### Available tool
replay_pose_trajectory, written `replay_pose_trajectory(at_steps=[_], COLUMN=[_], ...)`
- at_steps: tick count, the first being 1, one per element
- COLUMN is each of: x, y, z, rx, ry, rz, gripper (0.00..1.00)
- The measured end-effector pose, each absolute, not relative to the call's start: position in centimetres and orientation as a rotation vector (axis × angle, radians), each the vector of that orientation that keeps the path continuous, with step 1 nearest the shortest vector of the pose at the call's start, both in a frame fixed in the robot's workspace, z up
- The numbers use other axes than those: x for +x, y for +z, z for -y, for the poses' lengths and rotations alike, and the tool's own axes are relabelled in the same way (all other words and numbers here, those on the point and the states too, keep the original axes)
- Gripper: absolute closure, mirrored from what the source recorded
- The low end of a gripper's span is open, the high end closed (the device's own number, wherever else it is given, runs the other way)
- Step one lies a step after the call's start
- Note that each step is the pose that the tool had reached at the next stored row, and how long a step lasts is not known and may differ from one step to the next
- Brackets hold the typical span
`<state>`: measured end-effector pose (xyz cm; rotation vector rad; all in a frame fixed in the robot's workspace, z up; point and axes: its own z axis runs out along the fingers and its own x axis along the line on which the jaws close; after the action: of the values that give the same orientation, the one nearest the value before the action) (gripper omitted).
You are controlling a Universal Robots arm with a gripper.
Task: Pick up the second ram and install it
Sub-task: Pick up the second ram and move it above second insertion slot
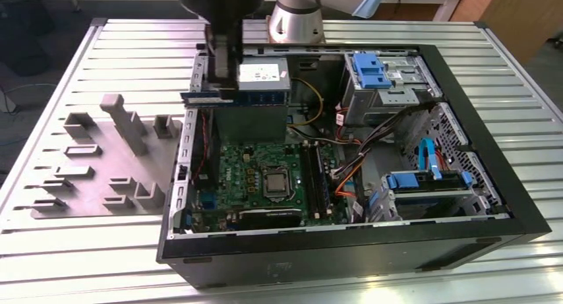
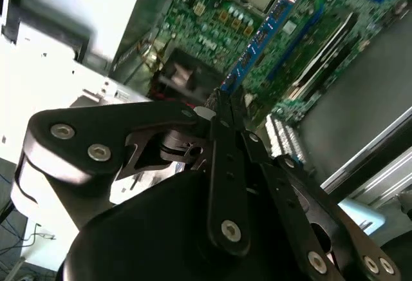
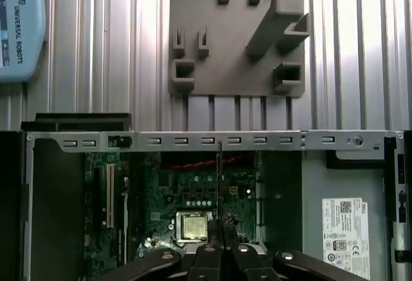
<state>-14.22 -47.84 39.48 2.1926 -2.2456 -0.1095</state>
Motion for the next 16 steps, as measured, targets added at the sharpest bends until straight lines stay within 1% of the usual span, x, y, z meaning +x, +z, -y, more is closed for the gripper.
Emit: replay_pose_trajectory(at_steps=[16], x=[-8.4], y=[39.5], z=[47.8], rx=[2.193], ry=[-0.11], rz=[2.246], gripper=[0.89])
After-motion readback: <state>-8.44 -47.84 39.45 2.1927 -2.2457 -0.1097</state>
